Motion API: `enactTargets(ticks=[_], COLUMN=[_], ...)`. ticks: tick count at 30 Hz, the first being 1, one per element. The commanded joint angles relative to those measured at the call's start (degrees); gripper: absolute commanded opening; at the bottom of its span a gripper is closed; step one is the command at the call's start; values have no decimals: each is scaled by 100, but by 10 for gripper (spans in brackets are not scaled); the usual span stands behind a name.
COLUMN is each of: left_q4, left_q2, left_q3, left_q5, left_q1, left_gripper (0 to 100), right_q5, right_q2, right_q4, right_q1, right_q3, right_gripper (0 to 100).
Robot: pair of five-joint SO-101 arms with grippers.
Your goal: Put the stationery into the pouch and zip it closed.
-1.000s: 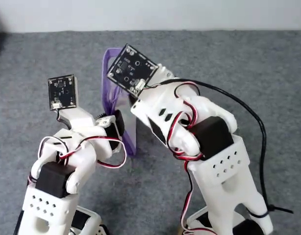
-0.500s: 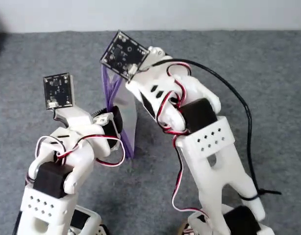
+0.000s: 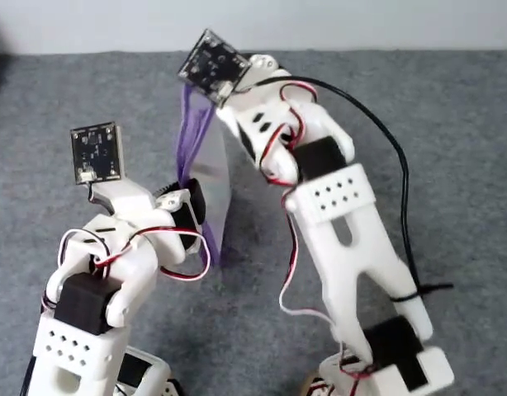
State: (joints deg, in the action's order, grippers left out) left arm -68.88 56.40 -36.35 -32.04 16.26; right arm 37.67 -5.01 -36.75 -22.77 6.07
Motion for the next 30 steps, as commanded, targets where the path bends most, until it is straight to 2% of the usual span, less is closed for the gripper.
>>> enactTargets(ticks=[1, 9, 20, 26, 30], left_q4=[-26, -26, -26, -26, -18], left_q2=[70, 70, 70, 70, 70], left_q3=[57, 66, 57, 22, -13], left_q5=[-53, -62, -70, -70, -53], left_q1=[-9, -9, -9, -9, -9], left_gripper=[9, 9, 9, 9, 12], right_q5=[26, 35, 26, 26, 26], right_q2=[163, 848, 1455, 1411, 1051], right_q4=[611, 1288, 1604, 1499, 998], right_q1=[541, 716, 971, 989, 936], right_q3=[325, 325, 334, 334, 325], right_gripper=[8, 8, 8, 8, 8])
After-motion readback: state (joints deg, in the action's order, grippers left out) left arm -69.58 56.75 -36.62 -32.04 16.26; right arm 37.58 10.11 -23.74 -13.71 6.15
